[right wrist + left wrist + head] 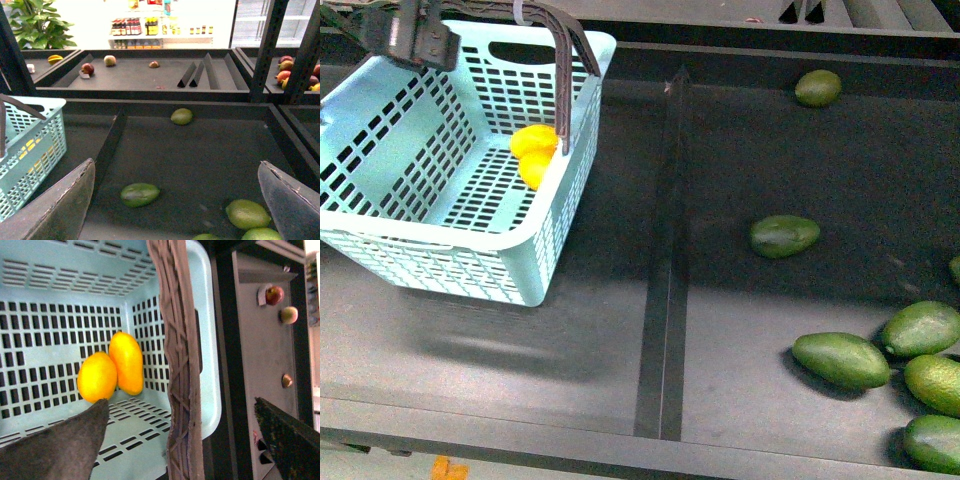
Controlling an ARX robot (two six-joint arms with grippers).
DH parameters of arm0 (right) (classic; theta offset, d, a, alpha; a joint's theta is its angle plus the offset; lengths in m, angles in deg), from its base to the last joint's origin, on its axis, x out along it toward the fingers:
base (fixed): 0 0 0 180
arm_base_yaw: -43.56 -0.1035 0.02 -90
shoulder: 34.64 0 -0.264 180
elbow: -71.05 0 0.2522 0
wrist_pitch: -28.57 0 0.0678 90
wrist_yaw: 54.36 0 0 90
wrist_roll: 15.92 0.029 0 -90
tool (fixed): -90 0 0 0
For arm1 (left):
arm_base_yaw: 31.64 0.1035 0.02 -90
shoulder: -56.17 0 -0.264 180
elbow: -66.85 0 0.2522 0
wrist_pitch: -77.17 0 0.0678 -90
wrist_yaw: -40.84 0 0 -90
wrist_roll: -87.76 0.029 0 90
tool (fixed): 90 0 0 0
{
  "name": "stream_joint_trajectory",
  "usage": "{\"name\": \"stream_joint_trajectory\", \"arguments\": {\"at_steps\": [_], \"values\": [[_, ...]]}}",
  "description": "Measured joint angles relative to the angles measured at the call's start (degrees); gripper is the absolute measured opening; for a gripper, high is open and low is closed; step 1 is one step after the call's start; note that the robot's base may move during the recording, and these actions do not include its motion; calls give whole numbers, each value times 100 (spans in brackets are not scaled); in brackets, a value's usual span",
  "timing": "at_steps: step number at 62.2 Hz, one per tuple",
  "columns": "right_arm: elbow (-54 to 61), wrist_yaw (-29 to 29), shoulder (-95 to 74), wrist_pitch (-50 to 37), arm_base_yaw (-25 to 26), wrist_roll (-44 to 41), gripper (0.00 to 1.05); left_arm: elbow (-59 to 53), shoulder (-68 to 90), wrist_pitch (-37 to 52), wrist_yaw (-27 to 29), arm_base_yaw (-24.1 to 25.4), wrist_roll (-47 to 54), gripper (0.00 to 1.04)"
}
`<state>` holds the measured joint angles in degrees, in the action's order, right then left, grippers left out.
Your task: Pick lemon and mango into basket
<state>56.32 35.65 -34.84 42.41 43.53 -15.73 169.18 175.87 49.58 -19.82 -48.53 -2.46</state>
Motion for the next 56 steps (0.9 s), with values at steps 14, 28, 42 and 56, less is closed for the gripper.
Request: {"name": "stream_joint_trajectory", "arguments": {"at_steps": [14, 28, 42, 56], "values": [[0, 2, 0, 0, 0, 0, 96, -1220, -1394, -754, 413, -146, 39, 98], [0, -15, 0, 0, 0, 0, 96, -3679, -2839, 3871, -1158, -249, 4236, 71], [0, 0, 0, 0, 0, 0, 96, -6310, -4245, 6551, -1781, 505, 8640, 16], [0, -2, 0, 0, 0, 0, 96, -7486, -5368, 6583, -2210, 946, 8915, 3]]}}
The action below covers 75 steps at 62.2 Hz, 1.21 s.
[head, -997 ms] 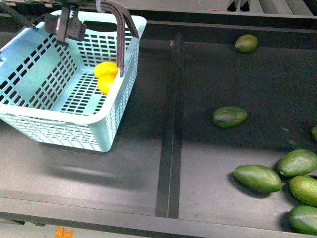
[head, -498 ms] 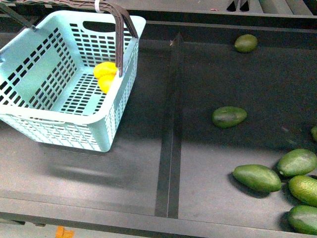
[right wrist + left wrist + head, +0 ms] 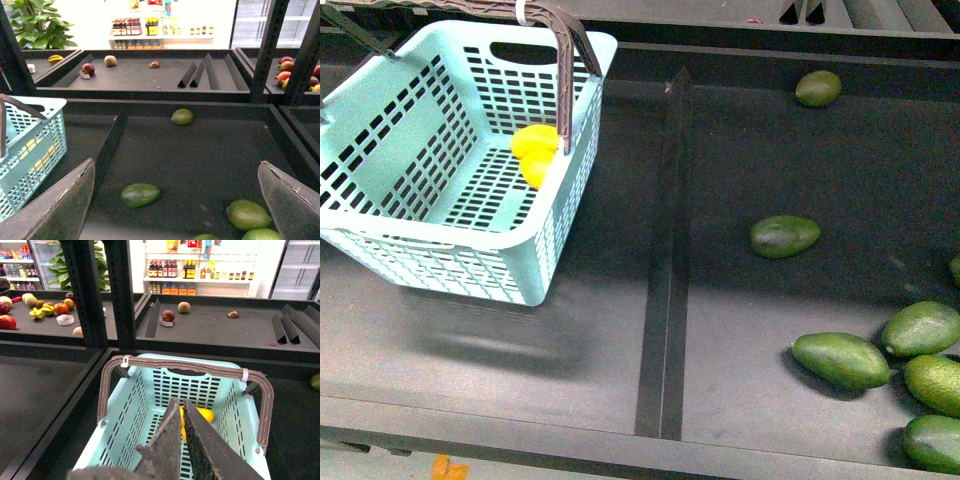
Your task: Pick lemon and mango into basket
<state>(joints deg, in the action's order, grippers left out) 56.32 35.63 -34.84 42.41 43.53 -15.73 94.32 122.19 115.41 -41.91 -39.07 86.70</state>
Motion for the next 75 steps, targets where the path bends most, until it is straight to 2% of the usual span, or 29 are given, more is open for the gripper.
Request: {"name": "stream_joint_trajectory", "arguments": {"at_steps": [13, 15, 19, 22, 26, 75], "values": [[0, 0, 0, 0, 0, 0, 96, -627, -1014, -413, -278, 258, 22, 3], [0, 2, 0, 0, 0, 0, 96, -726, -1252, -555, -610, 470, 26, 3], [0, 0, 0, 0, 0, 0, 96, -887, -1657, -798, -667, 715, 33, 3], [0, 2, 0, 0, 0, 0, 96, -1060, -1696, -564, -710, 717, 37, 3], [0, 0, 0, 0, 0, 0, 96, -1187, -1832, -678, -723, 717, 39, 3], [0, 2, 0, 0, 0, 0, 96, -1285, -5073, -3665, -723, 717, 42, 3]]}}
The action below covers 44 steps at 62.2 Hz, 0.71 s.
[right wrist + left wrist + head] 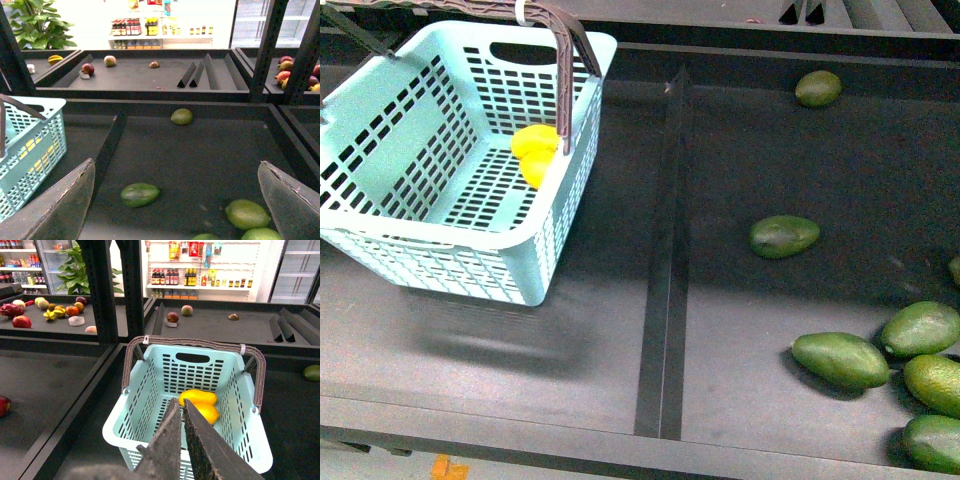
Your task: Pick lemon and mango into basket
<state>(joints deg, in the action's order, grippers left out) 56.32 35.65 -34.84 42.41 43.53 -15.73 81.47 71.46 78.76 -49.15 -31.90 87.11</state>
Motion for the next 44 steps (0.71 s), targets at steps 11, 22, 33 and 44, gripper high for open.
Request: {"name": "stream_joint_trajectory", "arguments": {"at_steps": [11, 22, 33, 44], "values": [[0, -2, 0, 0, 0, 0, 96, 0, -326, -323, 0, 0, 0, 3], [0, -2, 0, 0, 0, 0, 96, 2, -1012, -1200, -2, 2, 0, 3], [0, 0, 0, 0, 0, 0, 96, 2, -1493, -1528, 0, 2, 2, 3], [0, 0, 0, 0, 0, 0, 96, 2, -1493, -1528, 0, 2, 2, 3]]}}
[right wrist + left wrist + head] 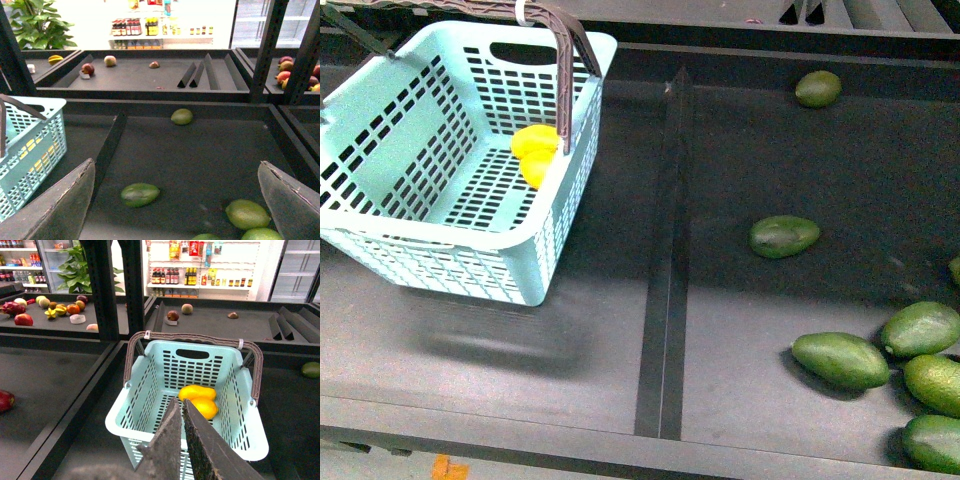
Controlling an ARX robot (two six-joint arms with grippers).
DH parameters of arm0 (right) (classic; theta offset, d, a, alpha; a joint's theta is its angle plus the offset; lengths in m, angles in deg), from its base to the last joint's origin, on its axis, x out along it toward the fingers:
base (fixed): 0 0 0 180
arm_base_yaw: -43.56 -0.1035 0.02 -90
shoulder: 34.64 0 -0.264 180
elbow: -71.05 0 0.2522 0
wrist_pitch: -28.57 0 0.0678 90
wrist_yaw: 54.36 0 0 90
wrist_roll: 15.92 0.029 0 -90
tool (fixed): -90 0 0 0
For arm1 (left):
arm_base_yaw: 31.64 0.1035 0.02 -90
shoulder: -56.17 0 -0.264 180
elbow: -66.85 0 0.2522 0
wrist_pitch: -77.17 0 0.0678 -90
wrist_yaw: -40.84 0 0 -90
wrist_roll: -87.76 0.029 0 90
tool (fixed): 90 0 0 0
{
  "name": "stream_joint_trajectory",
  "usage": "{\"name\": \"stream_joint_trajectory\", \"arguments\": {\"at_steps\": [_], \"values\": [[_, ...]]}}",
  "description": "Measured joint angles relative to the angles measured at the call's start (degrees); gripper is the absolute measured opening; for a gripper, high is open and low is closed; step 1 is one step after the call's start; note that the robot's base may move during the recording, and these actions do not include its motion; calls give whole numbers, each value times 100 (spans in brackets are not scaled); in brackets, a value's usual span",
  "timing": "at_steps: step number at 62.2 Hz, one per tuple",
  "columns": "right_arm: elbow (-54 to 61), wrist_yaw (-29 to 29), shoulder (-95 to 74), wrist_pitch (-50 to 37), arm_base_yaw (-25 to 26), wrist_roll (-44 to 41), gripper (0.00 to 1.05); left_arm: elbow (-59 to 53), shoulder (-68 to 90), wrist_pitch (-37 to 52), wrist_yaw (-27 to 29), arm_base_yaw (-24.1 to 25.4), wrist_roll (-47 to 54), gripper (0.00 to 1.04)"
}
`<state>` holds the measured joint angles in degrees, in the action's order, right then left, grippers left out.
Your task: Pick lemon and mango into basket
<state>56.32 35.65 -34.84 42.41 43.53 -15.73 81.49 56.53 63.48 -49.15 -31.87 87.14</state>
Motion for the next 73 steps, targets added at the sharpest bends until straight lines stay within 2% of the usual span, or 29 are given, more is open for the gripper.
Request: {"name": "stream_joint_trajectory", "arguments": {"at_steps": [28, 37, 56, 73], "values": [[0, 0, 0, 0, 0, 0, 96, 0, 0, 0, 0, 0, -4, 5], [0, 0, 0, 0, 0, 0, 96, 0, 0, 0, 0, 0, -2, 38], [0, -2, 0, 0, 0, 0, 96, 0, 0, 0, 0, 0, 0, 99], [0, -2, 0, 0, 0, 0, 96, 0, 0, 0, 0, 0, 9, 98]]}}
